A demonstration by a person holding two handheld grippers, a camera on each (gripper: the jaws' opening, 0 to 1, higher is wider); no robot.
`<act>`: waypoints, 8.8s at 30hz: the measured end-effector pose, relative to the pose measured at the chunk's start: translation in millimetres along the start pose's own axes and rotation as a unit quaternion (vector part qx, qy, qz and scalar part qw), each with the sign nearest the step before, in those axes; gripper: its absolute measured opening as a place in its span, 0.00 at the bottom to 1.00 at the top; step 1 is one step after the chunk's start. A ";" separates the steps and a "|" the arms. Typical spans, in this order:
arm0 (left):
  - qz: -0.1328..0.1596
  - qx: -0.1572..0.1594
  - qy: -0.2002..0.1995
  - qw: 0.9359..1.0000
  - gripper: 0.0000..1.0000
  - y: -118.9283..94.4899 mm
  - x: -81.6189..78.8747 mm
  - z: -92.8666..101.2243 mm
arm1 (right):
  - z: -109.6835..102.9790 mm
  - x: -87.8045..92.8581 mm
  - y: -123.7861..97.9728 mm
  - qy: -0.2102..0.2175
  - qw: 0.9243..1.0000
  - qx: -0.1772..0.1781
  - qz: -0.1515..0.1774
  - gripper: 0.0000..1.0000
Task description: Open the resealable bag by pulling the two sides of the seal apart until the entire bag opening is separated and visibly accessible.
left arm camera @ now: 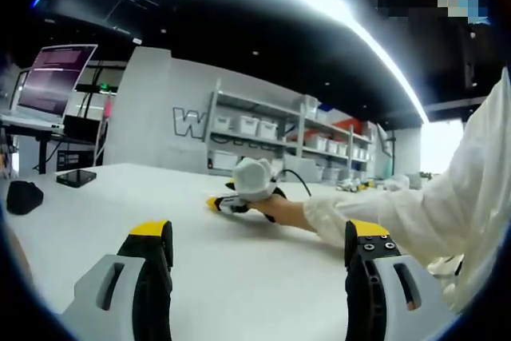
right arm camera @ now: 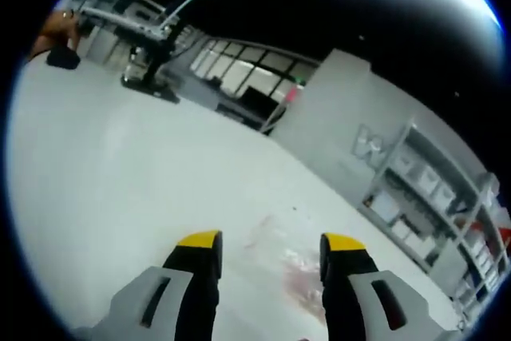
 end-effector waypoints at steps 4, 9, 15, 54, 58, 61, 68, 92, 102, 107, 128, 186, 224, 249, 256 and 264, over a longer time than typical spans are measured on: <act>0.000 0.000 -0.001 1.000 0.87 -0.5 0.1 -1.1 | -0.3 -0.7 1.0 0.007 1.000 0.000 0.001 0.46; 0.003 0.000 -0.001 1.000 0.87 0.0 -1.5 -2.1 | 1.8 0.1 4.4 0.013 1.000 0.003 -0.001 0.43; 0.002 -0.001 -0.004 1.000 0.87 0.9 0.2 -3.8 | 0.9 2.6 8.8 0.028 1.000 -0.004 0.001 0.34; -0.002 0.002 0.004 1.000 0.85 -1.3 -5.4 -4.4 | 6.6 12.5 16.8 0.132 0.991 -0.030 -0.001 0.00; -0.002 0.000 0.003 1.000 0.85 -2.0 -4.8 -4.6 | 13.2 9.3 10.4 0.156 0.987 -0.034 0.005 0.00; -0.004 0.004 0.007 1.000 0.85 0.5 -5.6 -1.4 | 22.1 2.2 5.9 0.162 0.986 -0.028 0.017 0.00; -0.007 0.011 0.012 1.000 0.85 1.9 -7.0 3.3 | 44.2 -22.7 -4.1 0.155 0.987 -0.016 0.044 0.00; 0.004 0.014 0.012 1.000 0.85 -3.8 -7.8 14.3 | 65.6 -68.0 -54.5 0.114 0.988 -0.029 0.097 0.00; 0.003 0.012 0.017 1.000 0.85 -5.9 -7.6 17.3 | 62.5 -65.8 -65.1 0.103 0.989 -0.040 0.097 0.00; 0.003 0.012 0.020 1.000 0.85 -7.0 -8.4 19.1 | 65.9 -63.7 -73.1 0.101 0.989 -0.042 0.100 0.00; 0.001 0.013 0.029 1.000 0.85 -11.6 -7.0 24.7 | 73.6 -55.0 -86.8 0.110 0.987 -0.055 0.102 0.00; 0.001 0.013 0.025 1.000 0.85 -10.7 -4.7 23.0 | 69.8 -45.0 -141.4 0.144 0.972 -0.122 0.141 0.00; -0.002 0.018 0.026 0.999 0.85 -10.6 -4.9 25.1 | 54.9 -32.5 -194.3 0.130 0.968 -0.150 0.155 0.00; -0.001 0.014 0.026 1.000 0.85 -9.9 -4.6 23.4 | 50.3 -19.8 -233.9 0.109 0.967 -0.161 0.164 0.00; -0.002 0.014 0.025 1.000 0.85 -9.6 -3.7 22.8 | 47.1 -13.6 -244.6 0.104 0.967 -0.166 0.165 0.00; -0.003 0.013 0.024 1.000 0.85 -9.6 -2.2 21.2 | 45.5 -4.8 -253.6 0.099 0.968 -0.166 0.160 0.00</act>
Point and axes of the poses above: the point that each gripper's makers call its tool centre point, and the gripper's own axes: y roughly forward along the fingers, z roughly to its right, x roughly out of its underside, the point moved 3 cm from there along -y, roughly backward along the fingers, and after that the axes turned 10 degrees about -z, right-handed, at the moved point
